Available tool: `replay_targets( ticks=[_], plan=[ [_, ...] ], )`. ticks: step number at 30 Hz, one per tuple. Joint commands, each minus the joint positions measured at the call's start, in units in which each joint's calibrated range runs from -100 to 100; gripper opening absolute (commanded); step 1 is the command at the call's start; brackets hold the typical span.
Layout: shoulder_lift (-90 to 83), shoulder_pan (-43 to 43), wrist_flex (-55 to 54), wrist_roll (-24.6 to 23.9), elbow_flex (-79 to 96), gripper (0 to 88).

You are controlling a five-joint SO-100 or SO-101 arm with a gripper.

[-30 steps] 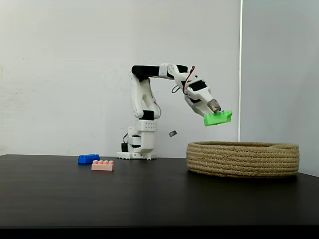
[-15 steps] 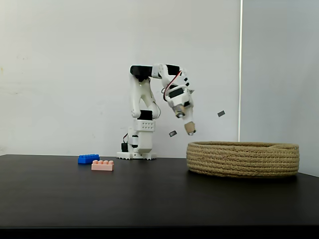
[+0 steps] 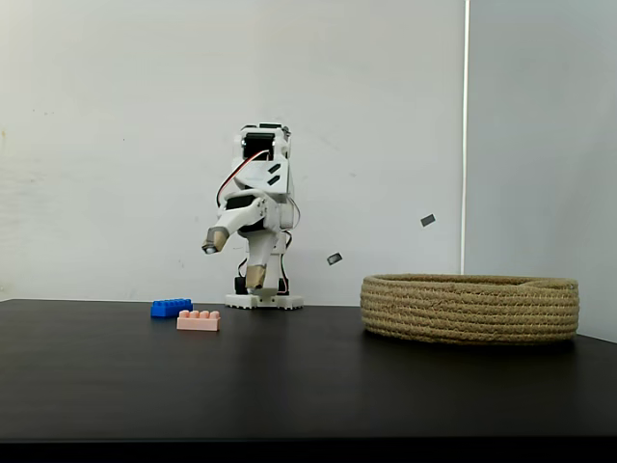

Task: Place the lego blocks in the tray

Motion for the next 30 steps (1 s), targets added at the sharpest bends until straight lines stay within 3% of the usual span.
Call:
replay_targets(
  ticks=[1, 19, 26, 30],
  plan=[
    [1.7, 4.6, 1.5, 2.2, -4.0, 45.5],
    [21.3, 7.1, -2.5, 6.8, -17.3, 43.9],
    [22.8, 7.7, -2.6, 8.1, -19.2, 25.5],
    [23.0, 8.2, -3.4, 8.4, -19.1, 21.7]
  ],
)
